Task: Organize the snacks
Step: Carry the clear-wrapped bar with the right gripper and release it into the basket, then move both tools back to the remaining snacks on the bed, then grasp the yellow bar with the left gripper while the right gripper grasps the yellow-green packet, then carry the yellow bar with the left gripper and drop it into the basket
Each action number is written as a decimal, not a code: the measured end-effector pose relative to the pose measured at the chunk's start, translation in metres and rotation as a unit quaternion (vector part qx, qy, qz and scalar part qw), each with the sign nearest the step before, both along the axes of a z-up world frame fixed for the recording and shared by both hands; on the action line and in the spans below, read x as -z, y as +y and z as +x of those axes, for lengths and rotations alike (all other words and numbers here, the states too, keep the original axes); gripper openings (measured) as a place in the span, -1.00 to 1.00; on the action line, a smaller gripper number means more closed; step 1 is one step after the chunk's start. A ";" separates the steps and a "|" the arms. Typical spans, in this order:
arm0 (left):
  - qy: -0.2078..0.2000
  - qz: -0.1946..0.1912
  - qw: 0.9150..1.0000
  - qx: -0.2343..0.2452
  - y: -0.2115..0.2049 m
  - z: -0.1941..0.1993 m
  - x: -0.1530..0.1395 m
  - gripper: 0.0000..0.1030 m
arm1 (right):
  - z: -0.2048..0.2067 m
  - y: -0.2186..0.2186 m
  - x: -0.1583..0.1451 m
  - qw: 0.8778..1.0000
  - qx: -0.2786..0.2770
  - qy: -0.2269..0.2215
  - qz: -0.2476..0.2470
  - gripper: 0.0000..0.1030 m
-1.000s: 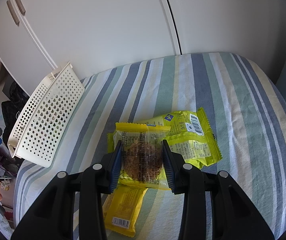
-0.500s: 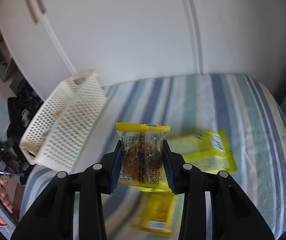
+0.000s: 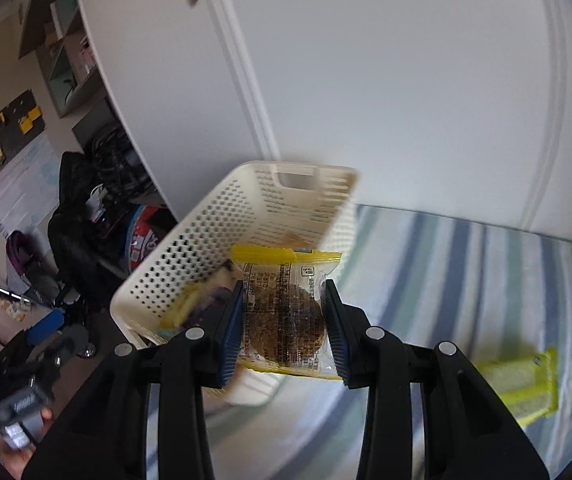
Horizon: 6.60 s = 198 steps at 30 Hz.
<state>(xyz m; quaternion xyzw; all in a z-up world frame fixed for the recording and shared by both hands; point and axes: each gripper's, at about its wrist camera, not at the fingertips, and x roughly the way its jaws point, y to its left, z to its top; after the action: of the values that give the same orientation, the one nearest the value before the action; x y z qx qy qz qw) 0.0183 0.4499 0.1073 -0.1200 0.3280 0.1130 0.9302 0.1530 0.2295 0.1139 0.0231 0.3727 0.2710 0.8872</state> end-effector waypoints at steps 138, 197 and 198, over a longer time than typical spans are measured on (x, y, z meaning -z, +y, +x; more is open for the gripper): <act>0.200 0.048 0.916 0.343 -0.279 0.083 0.091 -0.06 | 0.063 -0.238 0.132 0.947 0.196 0.210 0.140 0.78; 0.026 -0.016 0.982 0.184 -0.098 0.063 -0.028 -0.06 | 0.044 -0.171 0.096 0.967 0.217 0.097 -0.094 0.34; 0.024 -0.016 0.984 0.176 -0.091 0.064 -0.030 -0.06 | 0.042 -0.172 0.095 0.967 0.217 0.096 -0.092 0.34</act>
<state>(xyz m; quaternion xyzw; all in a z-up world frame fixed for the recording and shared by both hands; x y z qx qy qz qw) 0.0826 0.3587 0.1371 -0.0729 0.3679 -0.0548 0.9254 0.1955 0.0578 0.0188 0.0479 0.4657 0.0331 0.8830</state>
